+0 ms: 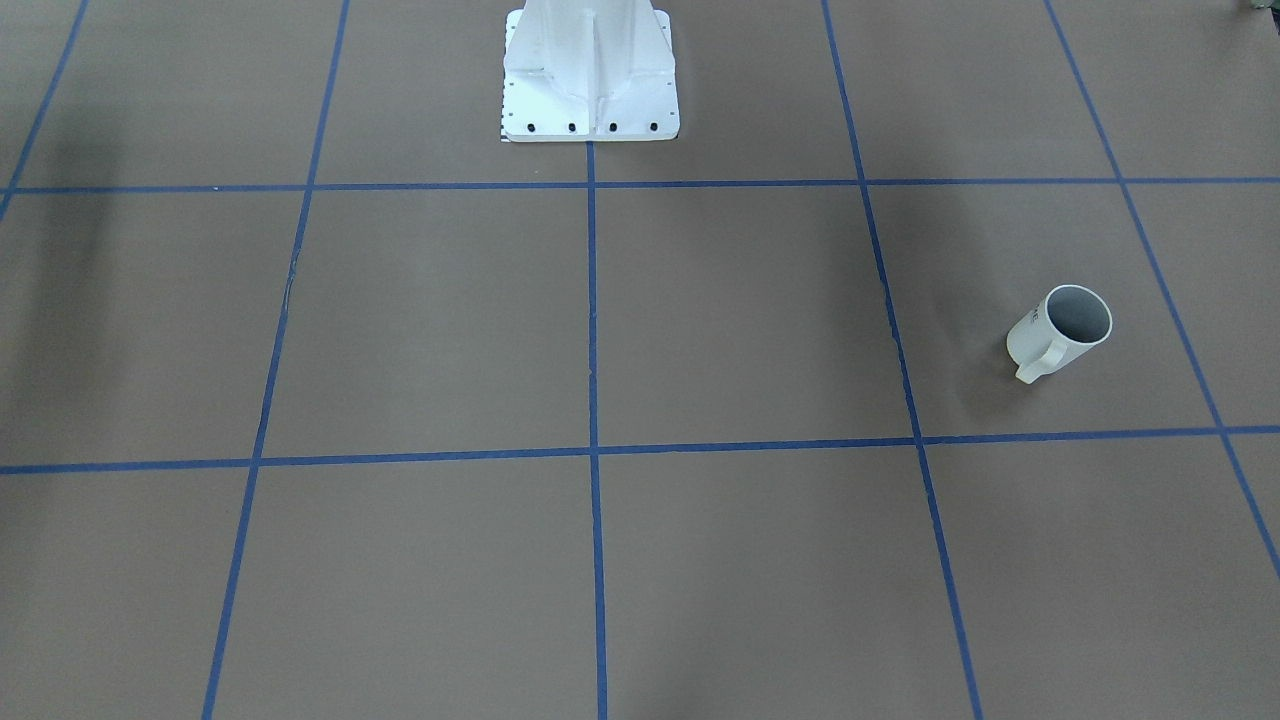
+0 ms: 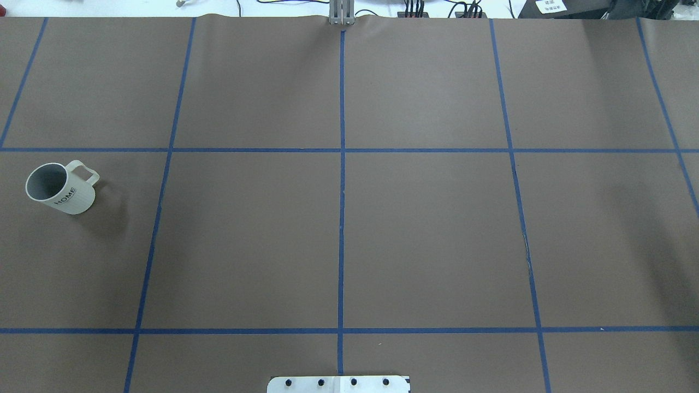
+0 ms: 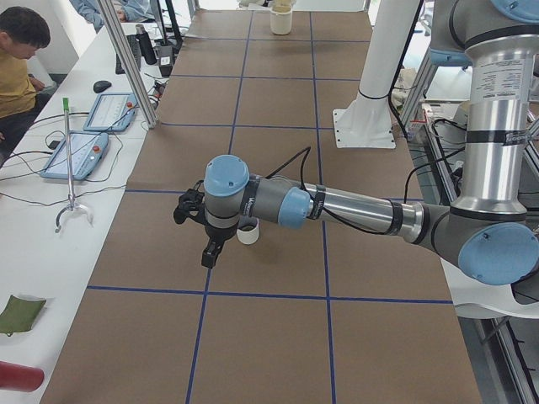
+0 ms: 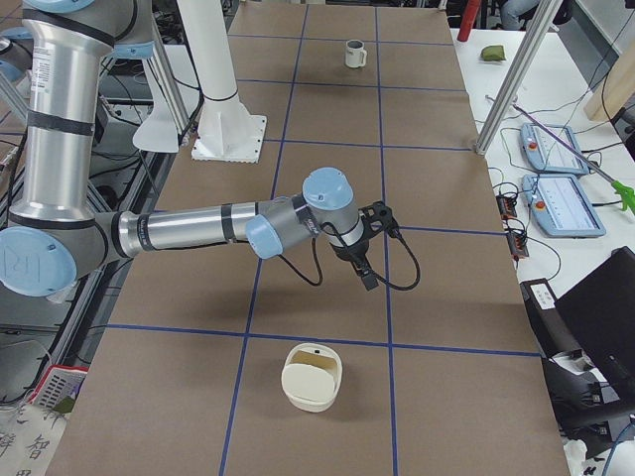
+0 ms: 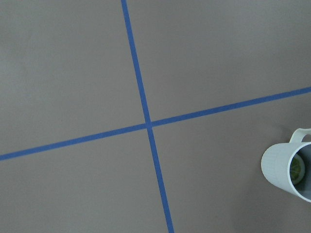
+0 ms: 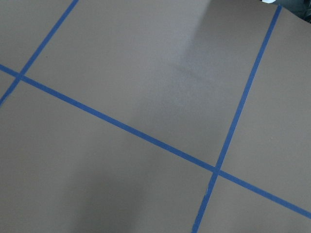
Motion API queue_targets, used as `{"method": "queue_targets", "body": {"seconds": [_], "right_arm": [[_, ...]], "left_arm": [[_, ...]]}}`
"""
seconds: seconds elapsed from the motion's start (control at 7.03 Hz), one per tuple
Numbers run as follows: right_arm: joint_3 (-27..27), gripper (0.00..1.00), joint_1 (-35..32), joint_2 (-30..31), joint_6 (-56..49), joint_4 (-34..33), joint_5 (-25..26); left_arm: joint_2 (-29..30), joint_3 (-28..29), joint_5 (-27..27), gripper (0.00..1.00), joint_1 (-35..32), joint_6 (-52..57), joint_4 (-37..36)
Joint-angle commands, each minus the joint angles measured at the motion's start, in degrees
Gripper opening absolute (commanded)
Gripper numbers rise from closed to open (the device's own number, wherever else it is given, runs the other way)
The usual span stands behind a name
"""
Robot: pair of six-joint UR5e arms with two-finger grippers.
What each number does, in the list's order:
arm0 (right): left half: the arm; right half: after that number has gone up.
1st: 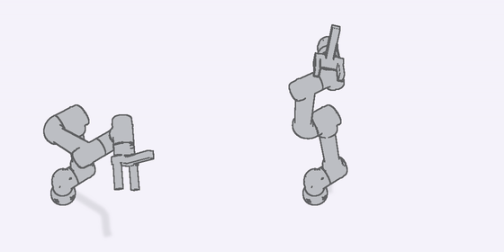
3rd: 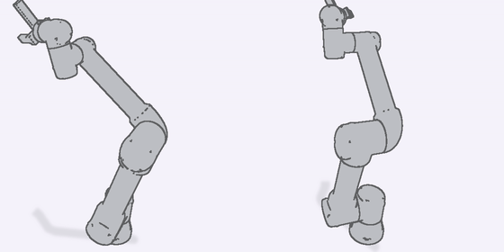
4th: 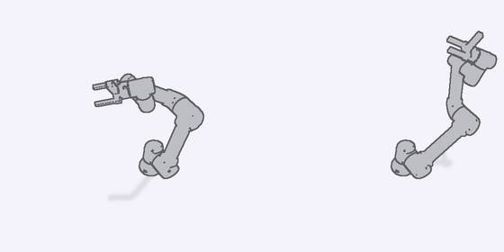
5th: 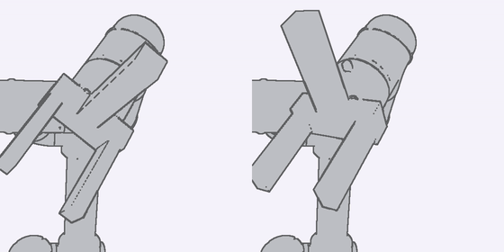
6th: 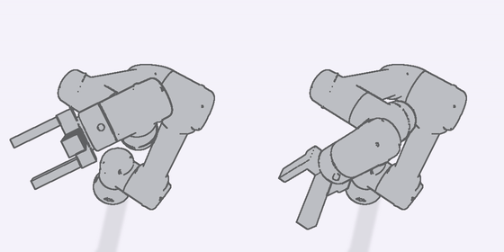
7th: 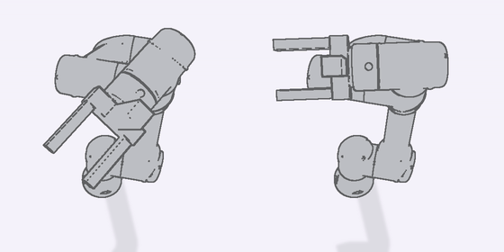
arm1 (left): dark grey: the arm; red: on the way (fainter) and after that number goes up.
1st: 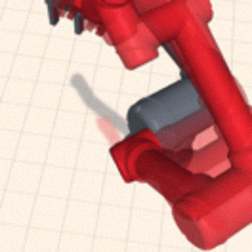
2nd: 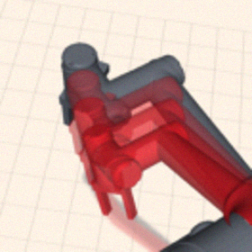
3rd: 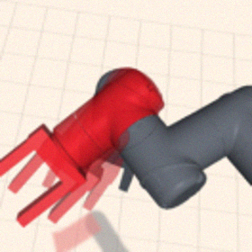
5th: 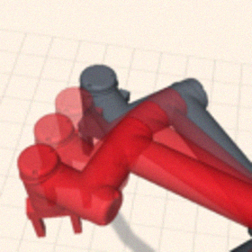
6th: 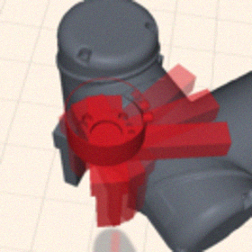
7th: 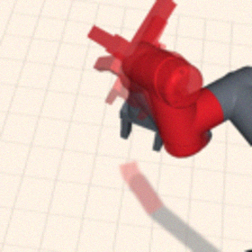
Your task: Left arm hands cup to right arm to dump lemon
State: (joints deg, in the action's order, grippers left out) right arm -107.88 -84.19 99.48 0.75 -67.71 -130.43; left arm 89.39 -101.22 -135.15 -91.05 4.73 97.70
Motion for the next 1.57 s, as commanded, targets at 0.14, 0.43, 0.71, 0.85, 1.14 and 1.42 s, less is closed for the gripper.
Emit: {"method": "queue_targets", "body": {"seconds": [0.14, 0.43, 0.71, 0.85, 1.14, 1.42], "right_arm": [[0.56, 1.0, 0.43, -1.13, 3.81, 4.25, -0.35], [0.3, 1.0, 2.87, -4.82, 7.83, 4.34, -2.54], [0.03, 1.0, 7.18, -6.66, 15.65, 5.39, -1.33], [-0.05, 1.0, 8.68, -7.19, 17.86, 5.39, 0.86], [-0.05, 1.0, 11.67, -8.25, 20.78, 5.31, 5.61], [-0.05, 1.0, 11.68, -8.25, 20.78, 5.31, 5.62]], "left_arm": [[0.17, 0.14, -0.46, 1.0, 0.43, -7.86, 8.78], [-0.36, 0.32, -0.55, 1.0, 7.16, -15.14, 13.19], [-1.23, 0.59, 1.11, 1.0, 16.38, -30.06, 19.69], [-1.5, 0.59, 6.25, 1.0, 20.87, -38.83, 22.68], [-2.12, 3.11, 12.7, 1.0, 27.14, -47.34, 26.82], [-2.03, 6.99, 12.81, 1.0, 28.38, -47.44, 32.09]]}}
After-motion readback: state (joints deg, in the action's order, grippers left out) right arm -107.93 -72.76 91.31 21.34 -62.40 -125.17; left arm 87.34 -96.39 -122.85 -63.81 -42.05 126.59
